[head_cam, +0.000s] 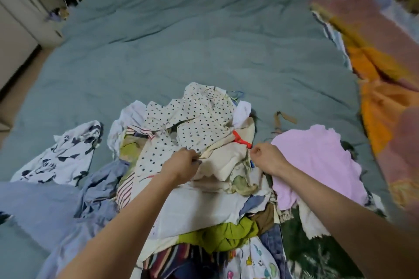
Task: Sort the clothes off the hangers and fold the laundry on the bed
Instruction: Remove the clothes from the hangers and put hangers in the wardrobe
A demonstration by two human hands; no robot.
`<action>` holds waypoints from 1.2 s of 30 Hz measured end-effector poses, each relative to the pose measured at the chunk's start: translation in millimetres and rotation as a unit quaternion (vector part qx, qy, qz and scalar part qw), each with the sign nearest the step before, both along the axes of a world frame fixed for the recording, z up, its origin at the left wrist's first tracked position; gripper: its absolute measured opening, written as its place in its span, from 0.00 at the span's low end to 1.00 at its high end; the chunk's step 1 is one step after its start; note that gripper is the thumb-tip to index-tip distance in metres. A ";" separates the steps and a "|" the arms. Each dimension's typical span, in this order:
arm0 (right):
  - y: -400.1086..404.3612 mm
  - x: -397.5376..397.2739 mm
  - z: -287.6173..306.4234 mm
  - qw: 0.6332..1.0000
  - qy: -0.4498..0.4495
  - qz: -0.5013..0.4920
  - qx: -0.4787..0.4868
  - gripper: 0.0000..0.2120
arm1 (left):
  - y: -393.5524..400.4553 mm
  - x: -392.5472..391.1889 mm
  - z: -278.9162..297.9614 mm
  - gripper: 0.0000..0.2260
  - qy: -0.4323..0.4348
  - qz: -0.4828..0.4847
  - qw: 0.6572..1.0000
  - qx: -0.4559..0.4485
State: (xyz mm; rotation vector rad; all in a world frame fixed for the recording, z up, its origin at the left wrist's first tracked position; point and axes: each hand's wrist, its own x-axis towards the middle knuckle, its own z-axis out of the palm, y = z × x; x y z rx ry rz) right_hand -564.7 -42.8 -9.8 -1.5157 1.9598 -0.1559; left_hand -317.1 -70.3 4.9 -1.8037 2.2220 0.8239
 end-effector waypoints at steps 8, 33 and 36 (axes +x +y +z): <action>-147.3 -19.1 -38.8 0.999 0.008 -0.033 -0.035 0.10 | -130.4 -26.5 -20.2 0.18 0.031 -0.026 0.999 -0.018; -344.2 -28.4 -275.1 0.988 -0.043 -0.147 -0.033 0.06 | -269.6 -105.5 -219.5 0.11 0.231 0.056 0.967 0.088; -331.7 -28.3 -265.7 0.959 -0.160 -0.199 -0.119 0.11 | -288.5 -108.6 -211.9 0.08 0.366 0.222 0.898 0.099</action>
